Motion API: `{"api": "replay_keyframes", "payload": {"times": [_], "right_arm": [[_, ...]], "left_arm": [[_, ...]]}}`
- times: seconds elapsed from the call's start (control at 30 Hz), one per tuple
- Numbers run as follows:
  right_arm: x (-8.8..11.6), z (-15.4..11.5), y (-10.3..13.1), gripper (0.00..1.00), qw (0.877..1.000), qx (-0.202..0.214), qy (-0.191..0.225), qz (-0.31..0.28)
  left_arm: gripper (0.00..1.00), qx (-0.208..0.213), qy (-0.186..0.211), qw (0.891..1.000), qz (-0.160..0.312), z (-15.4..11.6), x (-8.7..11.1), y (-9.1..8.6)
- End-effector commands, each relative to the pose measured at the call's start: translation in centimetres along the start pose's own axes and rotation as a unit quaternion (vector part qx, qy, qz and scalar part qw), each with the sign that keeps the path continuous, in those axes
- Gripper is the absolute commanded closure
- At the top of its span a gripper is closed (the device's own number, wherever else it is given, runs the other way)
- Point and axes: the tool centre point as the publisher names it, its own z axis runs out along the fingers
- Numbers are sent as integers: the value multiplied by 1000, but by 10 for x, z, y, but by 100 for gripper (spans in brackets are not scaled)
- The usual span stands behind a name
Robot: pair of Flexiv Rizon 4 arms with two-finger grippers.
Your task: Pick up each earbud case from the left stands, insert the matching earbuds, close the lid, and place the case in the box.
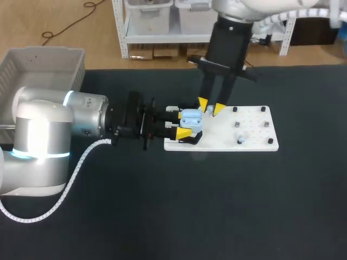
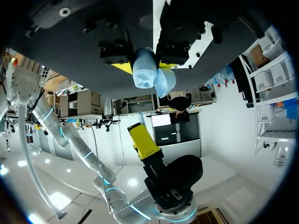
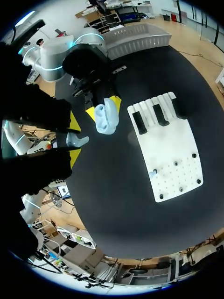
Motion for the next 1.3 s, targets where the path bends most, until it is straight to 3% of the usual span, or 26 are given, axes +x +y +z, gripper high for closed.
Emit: {"api": "replay_keyframes", "payload": {"times": [0.03, 0.7, 1.3], "right_arm": [[-4, 3, 17, 100, 999, 30, 9, -4], [-5, 15, 22, 100, 995, 97, 6, -38], [-16, 19, 21, 100, 992, 110, 0, -64]], "left_arm": [[100, 1, 0, 1000, 0, 0, 1, 1], [100, 1, 0, 1000, 0, 0, 1, 1], [100, 1, 0, 1000, 0, 0, 1, 1]]}}
